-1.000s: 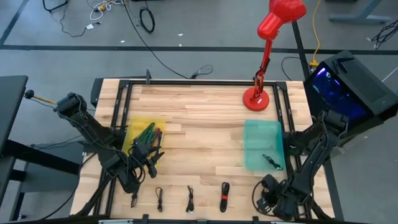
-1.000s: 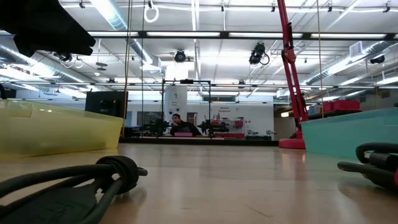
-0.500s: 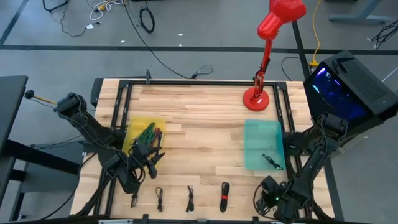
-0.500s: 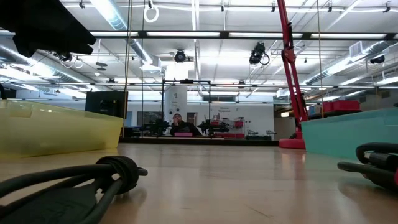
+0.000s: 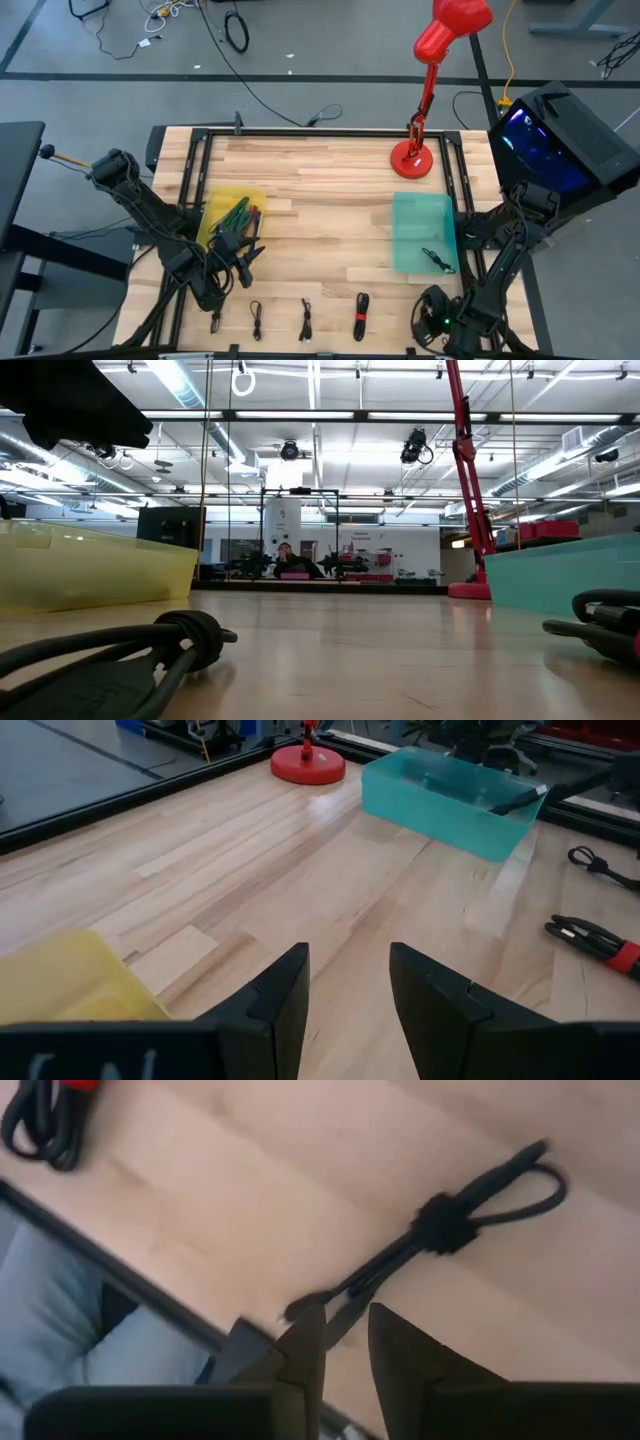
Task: Pick & Place USB Port
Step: Put the black charger cable into the green bin
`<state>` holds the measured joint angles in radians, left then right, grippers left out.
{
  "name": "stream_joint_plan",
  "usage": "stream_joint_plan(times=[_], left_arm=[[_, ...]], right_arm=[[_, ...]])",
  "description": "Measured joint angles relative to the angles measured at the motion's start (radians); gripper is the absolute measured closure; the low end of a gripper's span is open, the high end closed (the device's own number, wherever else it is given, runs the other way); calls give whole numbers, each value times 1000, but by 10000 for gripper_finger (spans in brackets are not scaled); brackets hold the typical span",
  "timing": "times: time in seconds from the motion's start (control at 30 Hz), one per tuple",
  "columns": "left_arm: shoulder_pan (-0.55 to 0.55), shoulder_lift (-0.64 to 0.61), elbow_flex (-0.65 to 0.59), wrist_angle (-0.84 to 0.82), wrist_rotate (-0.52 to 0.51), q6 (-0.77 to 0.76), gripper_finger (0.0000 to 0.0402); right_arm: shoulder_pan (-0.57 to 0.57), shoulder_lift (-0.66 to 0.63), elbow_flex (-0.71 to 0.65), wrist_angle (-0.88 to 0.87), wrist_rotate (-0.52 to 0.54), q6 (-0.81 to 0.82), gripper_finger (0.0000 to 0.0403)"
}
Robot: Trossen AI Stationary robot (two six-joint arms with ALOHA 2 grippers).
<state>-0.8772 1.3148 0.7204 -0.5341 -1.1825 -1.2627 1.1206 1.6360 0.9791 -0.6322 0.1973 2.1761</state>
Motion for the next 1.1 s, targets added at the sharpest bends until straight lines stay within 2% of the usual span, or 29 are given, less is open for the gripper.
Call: stream_joint_plan(times=[0.13, 0.3, 0.43, 0.7, 0.83, 0.93, 1.1], left_arm=[[0, 0, 0, 0, -1, 1, 255], [1, 0, 0, 0, -3, -2, 255], [1, 0, 0, 0, -3, -5, 255], [1, 0, 0, 6, 0, -7, 255], [1, 0, 0, 6, 0, -7, 255], [1, 0, 0, 7, 0, -7, 255], [1, 0, 0, 22, -7, -7, 255]], right_arm=[[0, 0, 0, -2, 9, -89, 327], [0, 0, 1, 99, 161, -317, 334], [-14, 0, 1, 158, 195, -366, 342], [-21, 33, 1, 130, 6, 3, 390], [-28, 109, 1, 205, -91, 23, 398], [-41, 133, 1, 232, -185, 22, 378], [-41, 132, 1, 242, -184, 23, 314]])
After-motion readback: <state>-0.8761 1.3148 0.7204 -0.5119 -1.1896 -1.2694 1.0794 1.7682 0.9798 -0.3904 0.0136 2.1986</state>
